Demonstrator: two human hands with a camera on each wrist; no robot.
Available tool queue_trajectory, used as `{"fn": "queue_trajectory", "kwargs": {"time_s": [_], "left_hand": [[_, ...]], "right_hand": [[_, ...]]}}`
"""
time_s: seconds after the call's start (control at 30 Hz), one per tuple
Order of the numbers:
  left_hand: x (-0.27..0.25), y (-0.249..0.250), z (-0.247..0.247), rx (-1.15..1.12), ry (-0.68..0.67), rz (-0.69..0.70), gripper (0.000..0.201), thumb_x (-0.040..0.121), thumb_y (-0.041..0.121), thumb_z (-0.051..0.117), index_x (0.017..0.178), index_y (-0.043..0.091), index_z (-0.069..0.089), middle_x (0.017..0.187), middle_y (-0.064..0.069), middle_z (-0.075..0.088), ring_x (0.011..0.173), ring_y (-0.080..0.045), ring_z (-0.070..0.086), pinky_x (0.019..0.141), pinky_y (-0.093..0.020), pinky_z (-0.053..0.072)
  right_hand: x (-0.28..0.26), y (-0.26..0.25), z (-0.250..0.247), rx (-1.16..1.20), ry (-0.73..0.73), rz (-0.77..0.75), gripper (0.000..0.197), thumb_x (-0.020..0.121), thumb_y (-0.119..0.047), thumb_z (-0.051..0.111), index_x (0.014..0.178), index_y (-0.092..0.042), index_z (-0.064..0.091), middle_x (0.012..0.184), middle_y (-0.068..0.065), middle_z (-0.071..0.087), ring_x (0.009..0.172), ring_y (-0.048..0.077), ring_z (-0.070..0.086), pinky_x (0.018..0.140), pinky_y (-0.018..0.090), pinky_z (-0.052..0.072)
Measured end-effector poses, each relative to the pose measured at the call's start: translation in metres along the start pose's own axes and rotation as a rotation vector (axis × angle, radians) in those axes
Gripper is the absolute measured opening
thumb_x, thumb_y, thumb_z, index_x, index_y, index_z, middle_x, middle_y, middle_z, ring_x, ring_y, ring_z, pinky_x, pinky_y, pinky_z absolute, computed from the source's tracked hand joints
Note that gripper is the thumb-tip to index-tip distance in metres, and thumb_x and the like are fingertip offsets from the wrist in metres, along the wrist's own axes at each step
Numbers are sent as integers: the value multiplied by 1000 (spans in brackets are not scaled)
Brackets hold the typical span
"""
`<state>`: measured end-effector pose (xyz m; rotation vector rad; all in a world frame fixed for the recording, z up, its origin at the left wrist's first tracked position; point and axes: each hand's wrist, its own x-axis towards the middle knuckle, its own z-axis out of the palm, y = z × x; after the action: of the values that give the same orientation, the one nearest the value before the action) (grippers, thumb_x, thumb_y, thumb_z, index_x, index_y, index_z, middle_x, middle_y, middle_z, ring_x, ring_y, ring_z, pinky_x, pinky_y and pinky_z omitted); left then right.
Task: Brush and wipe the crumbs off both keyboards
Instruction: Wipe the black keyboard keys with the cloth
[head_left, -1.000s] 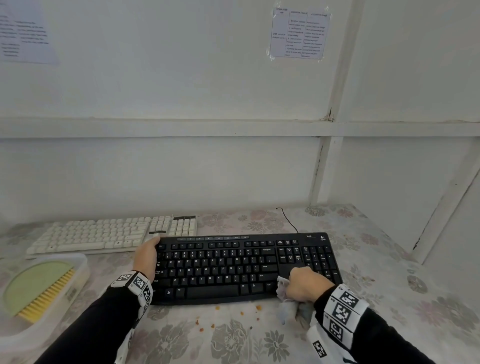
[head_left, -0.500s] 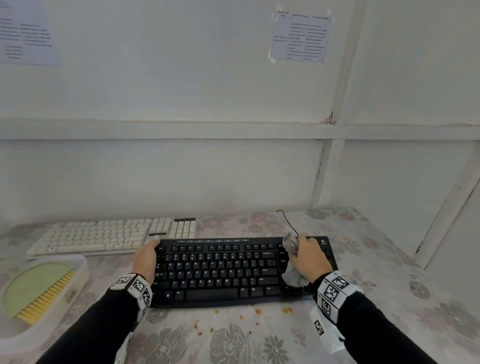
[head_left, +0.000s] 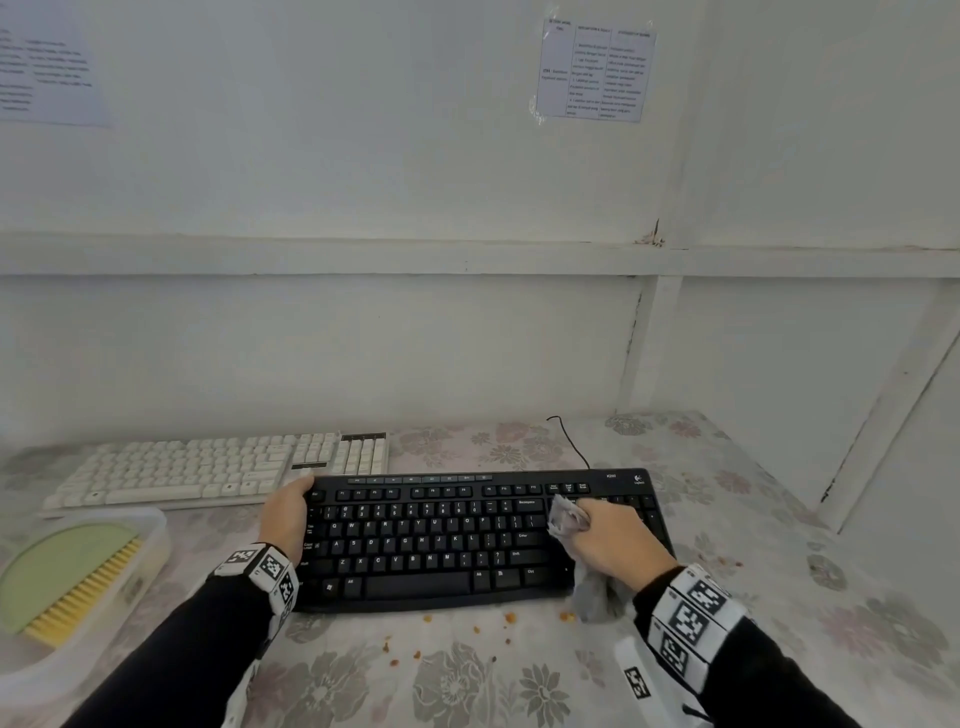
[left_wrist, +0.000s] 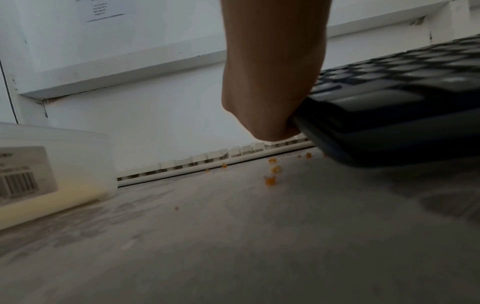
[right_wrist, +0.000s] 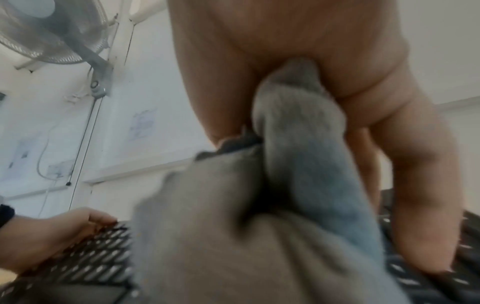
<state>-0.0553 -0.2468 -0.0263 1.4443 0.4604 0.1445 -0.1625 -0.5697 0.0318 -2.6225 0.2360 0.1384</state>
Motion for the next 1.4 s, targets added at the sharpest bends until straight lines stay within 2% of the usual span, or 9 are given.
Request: {"fn": "queue_trajectory", "kwargs": {"time_s": [0.17, 0.3, 0.47, 0.7, 0.83, 1.07, 1.13, 1.23, 1.4], "left_hand": [[-2, 2, -2, 6, -25, -37, 28, 95, 18, 45, 77, 10, 65, 78, -10, 63, 77, -25, 58, 75, -35, 45], [-5, 5, -4, -9, -29, -63, 26, 94, 19, 47, 80, 9, 66, 81, -12, 65, 84, -29, 60, 88, -45, 48], [-5, 6, -5, -15, -31, -81, 27, 96, 20, 45, 82, 10, 67, 81, -12, 64, 81, -29, 59, 89, -45, 47], [-8, 7, -4, 16, -19, -63, 28, 96, 21, 46, 78, 8, 65, 80, -11, 64, 87, -29, 60, 90, -43, 47], [-6, 6, -4, 9, -35, -59, 28, 95, 23, 46, 82, 8, 66, 88, -13, 66, 88, -28, 61, 88, -41, 46], [-7, 6, -1, -23, -37, -65, 28, 97, 20, 43, 81, 10, 64, 80, -12, 63, 71, -24, 58, 68, -32, 48], [-9, 6, 0, -40, -38, -71, 28, 98, 20, 42, 82, 10, 64, 79, -12, 63, 68, -23, 57, 62, -30, 45], [-11, 8, -1, -60, -34, -77, 30, 98, 19, 42, 79, 10, 63, 75, -11, 61, 66, -23, 56, 61, -30, 44], [-12, 9, -5, -112, -65, -118, 29, 97, 20, 42, 83, 11, 65, 67, -9, 62, 64, -26, 57, 66, -35, 47]], "right_hand": [[24, -41, 12, 192, 158, -132, 7, 94, -23, 48, 100, -22, 51, 104, 7, 54, 85, 19, 55, 74, 26, 46], [37, -61, 35, 117, 184, -110, 34, 94, -24, 50, 126, -15, 43, 124, 9, 45, 102, 26, 58, 88, 36, 50], [29, -60, 47, -96, 61, -61, 29, 93, -10, 45, 122, -11, 41, 126, 13, 41, 107, 32, 55, 79, 34, 43], [-5, -47, 56, -214, -151, -98, 15, 95, -27, 43, 89, -14, 45, 121, 14, 52, 89, 23, 53, 72, 28, 39], [-14, -46, 56, -291, -324, -73, 35, 94, -30, 43, 115, -4, 54, 126, 14, 50, 79, 19, 48, 74, 27, 42], [14, -67, 25, -56, -52, -130, 14, 90, -22, 45, 77, -17, 46, 88, 3, 50, 84, 22, 51, 74, 30, 45], [25, -76, 28, 13, 61, -172, 4, 91, -19, 46, 88, -18, 47, 102, 8, 52, 87, 24, 54, 77, 35, 48], [35, -85, 40, 10, 90, -200, 29, 93, -13, 46, 122, -14, 44, 125, 11, 42, 101, 29, 56, 85, 38, 49], [34, -90, 55, -67, 45, -155, 36, 92, -6, 44, 127, -12, 40, 129, 11, 37, 105, 30, 56, 79, 34, 46]]}}
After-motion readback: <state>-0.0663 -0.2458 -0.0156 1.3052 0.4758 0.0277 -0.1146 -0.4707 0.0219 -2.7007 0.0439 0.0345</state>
